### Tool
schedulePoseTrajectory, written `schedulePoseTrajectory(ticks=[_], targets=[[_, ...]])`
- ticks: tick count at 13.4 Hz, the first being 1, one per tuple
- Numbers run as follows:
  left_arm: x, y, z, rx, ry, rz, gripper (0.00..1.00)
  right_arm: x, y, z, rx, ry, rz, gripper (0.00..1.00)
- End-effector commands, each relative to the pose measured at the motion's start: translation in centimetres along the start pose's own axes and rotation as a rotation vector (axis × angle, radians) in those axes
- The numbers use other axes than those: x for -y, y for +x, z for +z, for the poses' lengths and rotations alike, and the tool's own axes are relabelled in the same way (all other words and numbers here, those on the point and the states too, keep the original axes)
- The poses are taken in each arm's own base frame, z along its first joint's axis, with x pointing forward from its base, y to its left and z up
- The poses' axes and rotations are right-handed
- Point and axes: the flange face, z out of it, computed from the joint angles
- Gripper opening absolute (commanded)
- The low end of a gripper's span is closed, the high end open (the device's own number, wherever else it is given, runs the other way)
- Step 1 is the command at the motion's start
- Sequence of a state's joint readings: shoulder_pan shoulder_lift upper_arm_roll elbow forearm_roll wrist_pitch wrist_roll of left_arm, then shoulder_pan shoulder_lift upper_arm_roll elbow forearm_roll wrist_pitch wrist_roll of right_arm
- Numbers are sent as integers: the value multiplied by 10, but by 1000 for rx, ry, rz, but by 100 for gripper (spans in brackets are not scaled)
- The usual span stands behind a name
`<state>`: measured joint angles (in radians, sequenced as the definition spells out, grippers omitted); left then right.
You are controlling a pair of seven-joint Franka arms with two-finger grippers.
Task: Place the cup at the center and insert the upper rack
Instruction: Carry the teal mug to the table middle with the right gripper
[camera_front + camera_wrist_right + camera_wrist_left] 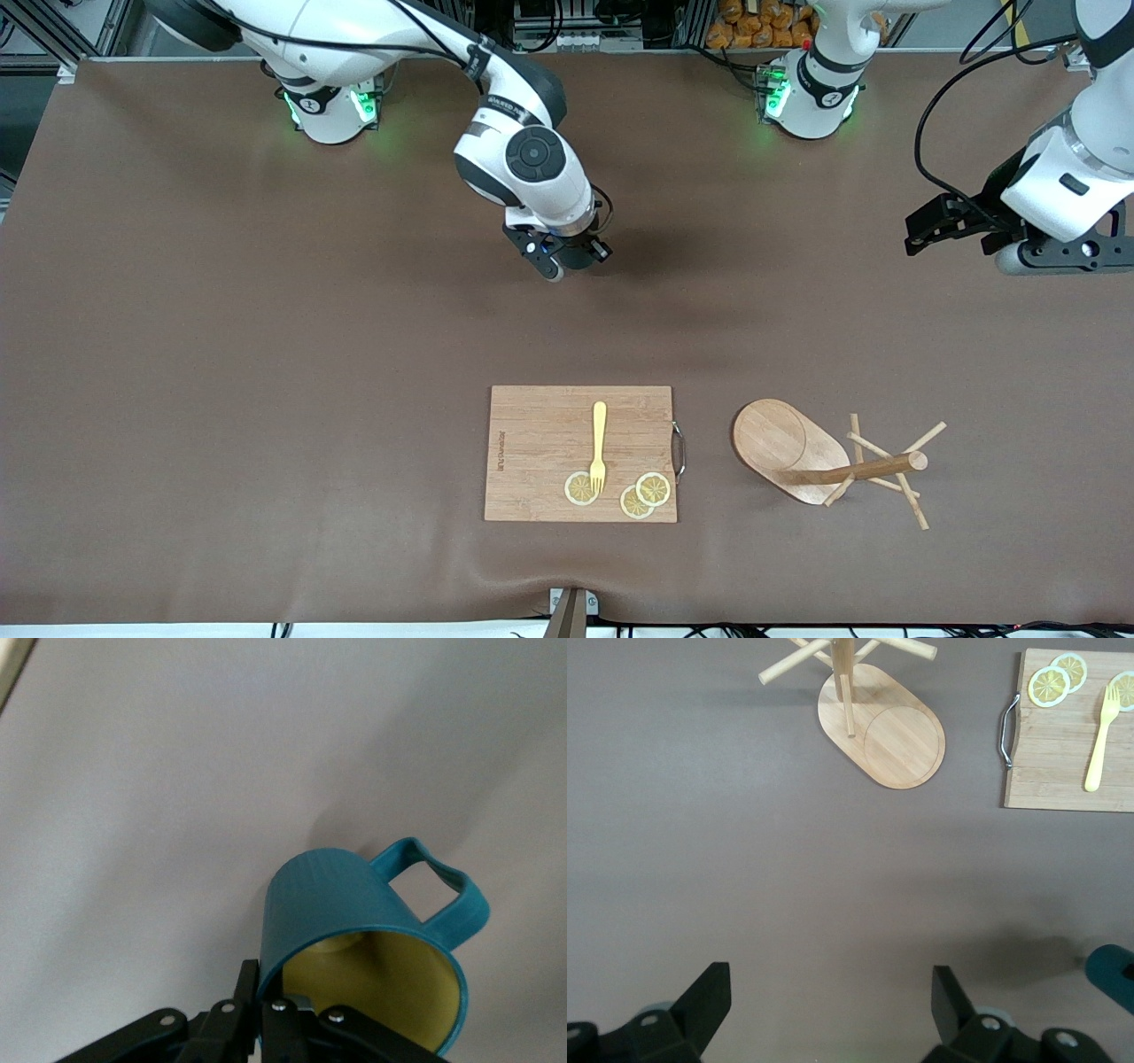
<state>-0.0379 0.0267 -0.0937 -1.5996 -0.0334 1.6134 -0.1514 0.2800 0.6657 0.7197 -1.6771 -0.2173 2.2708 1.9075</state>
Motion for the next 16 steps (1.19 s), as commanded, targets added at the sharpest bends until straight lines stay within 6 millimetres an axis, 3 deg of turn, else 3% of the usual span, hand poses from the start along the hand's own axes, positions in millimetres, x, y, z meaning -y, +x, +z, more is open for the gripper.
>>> schedulePoseTrajectory(ticks=[1, 3, 9, 12, 13, 14, 16], targets=[[-2, 9, 8, -2, -15, 20, 100, 5, -16, 16, 10, 17, 70, 0], [-2, 13, 13, -8, -17, 21, 100, 0, -34, 35, 8, 2, 47, 0], [-8, 25, 29, -7, -20, 28, 100, -6, -29, 71, -96, -7, -62, 0], [-10, 27, 34, -2, -20, 31, 100, -5, -25, 72, -98, -7, -64, 0], [-10, 27, 35, -2, -20, 32, 100, -3, -21, 69, -98, -3, -57, 58], [-15, 27, 36, 0, -20, 40, 100, -5, -26, 71, -104, -4, -68, 100], [-15, 26, 35, 0, -20, 39, 100, -4, -23, 69, -116, 4, -67, 100]])
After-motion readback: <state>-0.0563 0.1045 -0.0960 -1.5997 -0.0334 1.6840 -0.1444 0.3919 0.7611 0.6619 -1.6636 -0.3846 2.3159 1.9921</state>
